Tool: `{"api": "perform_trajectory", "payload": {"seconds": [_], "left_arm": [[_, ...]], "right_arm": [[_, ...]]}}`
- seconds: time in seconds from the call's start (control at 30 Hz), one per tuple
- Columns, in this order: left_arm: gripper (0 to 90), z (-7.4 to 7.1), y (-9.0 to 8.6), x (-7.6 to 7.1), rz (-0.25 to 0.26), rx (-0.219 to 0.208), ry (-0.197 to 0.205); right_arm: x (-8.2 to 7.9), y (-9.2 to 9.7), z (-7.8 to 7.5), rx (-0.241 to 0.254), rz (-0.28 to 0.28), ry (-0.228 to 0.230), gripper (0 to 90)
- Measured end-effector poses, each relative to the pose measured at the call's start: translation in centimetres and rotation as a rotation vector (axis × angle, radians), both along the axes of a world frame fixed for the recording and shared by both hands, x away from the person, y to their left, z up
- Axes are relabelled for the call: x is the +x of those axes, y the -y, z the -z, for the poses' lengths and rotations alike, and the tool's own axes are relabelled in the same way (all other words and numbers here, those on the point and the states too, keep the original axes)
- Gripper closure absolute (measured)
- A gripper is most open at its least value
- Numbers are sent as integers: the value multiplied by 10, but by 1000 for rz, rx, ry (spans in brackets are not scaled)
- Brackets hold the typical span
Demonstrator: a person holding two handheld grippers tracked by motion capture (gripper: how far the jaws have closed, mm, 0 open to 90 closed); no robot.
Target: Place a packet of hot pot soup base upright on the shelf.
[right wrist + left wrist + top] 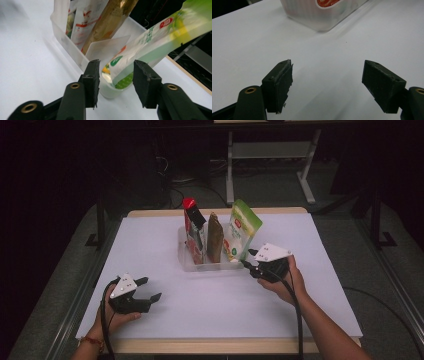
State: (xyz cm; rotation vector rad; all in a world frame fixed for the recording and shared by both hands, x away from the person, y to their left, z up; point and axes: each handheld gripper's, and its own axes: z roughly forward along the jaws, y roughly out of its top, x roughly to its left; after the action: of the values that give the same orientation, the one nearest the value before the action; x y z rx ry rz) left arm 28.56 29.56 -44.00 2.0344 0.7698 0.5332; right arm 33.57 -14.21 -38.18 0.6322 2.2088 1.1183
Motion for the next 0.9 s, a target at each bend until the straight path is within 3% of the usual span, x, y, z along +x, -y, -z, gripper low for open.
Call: {"api": "perform_trajectory", "payload": {"seconds": [0.4, 0.9], "left_arm": [[234, 0, 1, -1, 4, 1, 2], [234, 0, 1, -1, 9, 5, 1]], "right_arm": [[-8, 9, 10, -32, 1, -3, 428], [-17, 30, 25, -23, 4, -23, 341]]}}
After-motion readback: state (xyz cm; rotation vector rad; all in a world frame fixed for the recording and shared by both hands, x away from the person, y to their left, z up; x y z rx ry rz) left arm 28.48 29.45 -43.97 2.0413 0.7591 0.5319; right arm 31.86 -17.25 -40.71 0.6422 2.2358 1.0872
